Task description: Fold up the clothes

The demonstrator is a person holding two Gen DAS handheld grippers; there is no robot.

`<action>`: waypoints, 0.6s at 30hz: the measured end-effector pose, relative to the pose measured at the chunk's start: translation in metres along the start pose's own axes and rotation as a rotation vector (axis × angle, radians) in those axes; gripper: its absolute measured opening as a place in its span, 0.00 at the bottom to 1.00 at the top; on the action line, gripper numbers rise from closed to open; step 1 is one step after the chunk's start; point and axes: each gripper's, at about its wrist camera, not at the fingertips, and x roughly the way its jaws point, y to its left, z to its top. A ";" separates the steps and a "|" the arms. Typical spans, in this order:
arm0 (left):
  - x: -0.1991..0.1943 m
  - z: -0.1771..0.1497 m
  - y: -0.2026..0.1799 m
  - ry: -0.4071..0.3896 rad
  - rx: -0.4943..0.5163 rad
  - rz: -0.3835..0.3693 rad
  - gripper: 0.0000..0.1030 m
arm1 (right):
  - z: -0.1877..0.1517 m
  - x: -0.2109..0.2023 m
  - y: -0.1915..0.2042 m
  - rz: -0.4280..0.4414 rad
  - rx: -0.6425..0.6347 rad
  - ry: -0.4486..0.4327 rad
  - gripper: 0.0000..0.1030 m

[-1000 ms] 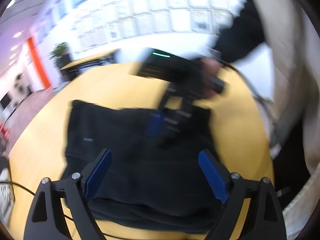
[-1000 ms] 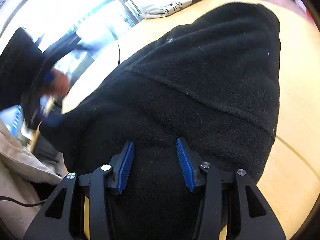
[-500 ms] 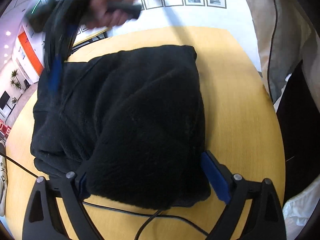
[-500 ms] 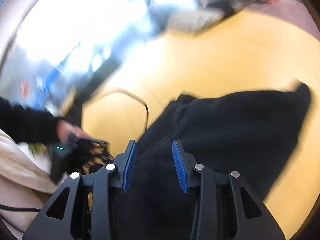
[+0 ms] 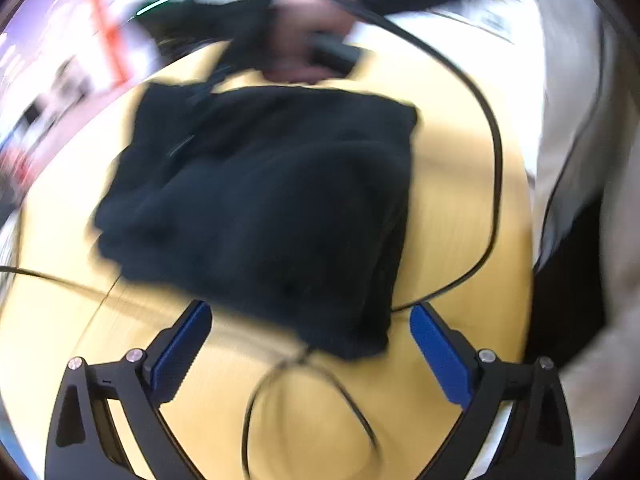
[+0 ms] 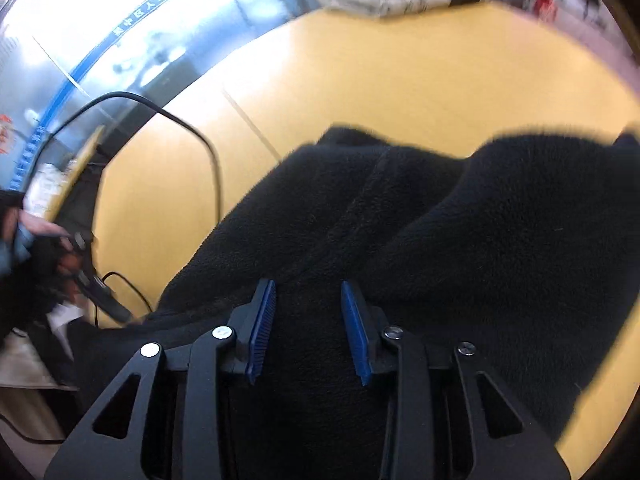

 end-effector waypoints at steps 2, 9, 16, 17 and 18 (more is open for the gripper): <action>-0.051 -0.006 0.008 -0.023 -0.164 0.046 0.98 | -0.024 -0.039 0.013 0.074 0.011 -0.090 0.39; -0.146 0.037 0.006 -0.244 -0.476 0.155 0.98 | -0.132 -0.044 0.094 0.126 -0.184 0.025 0.43; -0.132 0.083 -0.011 -0.295 -0.532 0.097 0.98 | -0.060 0.043 0.081 0.045 -0.272 -0.030 0.45; -0.124 0.089 -0.004 -0.294 -0.547 0.084 0.98 | -0.059 0.039 0.080 0.047 -0.249 -0.039 0.44; -0.123 0.088 -0.001 -0.280 -0.575 0.073 0.98 | -0.045 0.032 0.071 0.062 -0.198 -0.061 0.43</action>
